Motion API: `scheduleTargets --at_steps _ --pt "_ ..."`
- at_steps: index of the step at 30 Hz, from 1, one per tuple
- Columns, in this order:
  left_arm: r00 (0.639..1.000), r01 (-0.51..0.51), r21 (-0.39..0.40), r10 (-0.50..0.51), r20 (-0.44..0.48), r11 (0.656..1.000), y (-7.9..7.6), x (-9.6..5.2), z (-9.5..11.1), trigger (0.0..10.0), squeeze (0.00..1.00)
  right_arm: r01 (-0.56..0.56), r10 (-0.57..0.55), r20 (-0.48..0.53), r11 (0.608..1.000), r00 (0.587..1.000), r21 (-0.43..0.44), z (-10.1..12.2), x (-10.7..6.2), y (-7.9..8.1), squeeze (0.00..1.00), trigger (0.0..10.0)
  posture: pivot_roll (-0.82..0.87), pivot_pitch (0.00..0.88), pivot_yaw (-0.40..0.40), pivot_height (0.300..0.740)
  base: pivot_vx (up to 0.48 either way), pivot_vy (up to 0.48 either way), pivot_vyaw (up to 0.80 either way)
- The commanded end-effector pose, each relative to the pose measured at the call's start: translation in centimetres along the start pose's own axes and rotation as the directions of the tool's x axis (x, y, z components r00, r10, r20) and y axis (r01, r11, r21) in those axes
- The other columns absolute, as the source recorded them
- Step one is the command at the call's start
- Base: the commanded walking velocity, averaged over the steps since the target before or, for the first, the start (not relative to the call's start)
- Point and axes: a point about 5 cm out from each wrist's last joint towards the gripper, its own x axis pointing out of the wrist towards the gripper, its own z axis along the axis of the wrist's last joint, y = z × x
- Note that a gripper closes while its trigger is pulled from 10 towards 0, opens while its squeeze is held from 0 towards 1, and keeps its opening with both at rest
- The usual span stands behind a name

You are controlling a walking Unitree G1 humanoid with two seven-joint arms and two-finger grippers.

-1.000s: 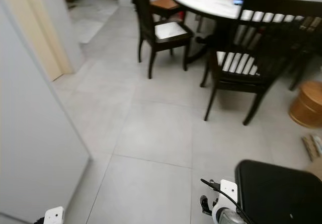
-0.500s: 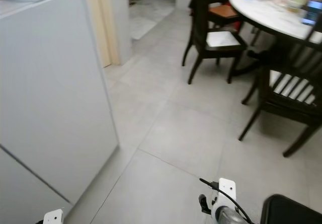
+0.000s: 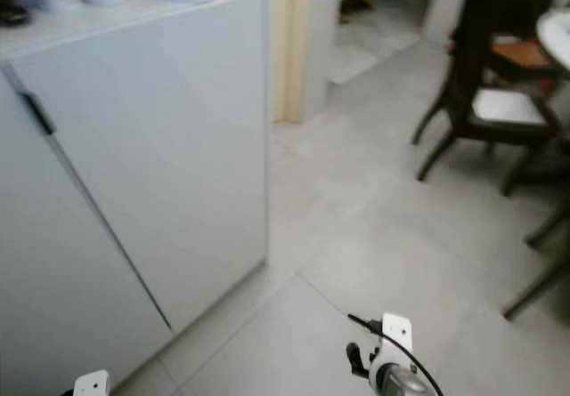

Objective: Restocking fridge

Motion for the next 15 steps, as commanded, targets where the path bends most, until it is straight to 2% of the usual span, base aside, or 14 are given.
scheduleTargets --at_steps 1,15 --pt "1.000 -0.017 -0.001 0.017 -0.019 1.000 0.41 -0.09 -0.58 10.0 0.00 0.004 -0.004 -0.004 1.000 1.000 -0.007 -0.10 -0.01 -0.07 0.00 10.0 0.02 0.000 -0.052 0.740 0.000 0.000 0.80" --pt "0.999 -0.039 0.016 0.039 -0.020 0.999 0.52 -0.13 -0.82 10.0 0.00 0.005 -0.005 -0.008 1.000 1.000 -0.014 -0.32 -0.06 -0.23 0.00 10.0 0.01 0.000 -0.051 0.740 0.000 0.000 0.80"
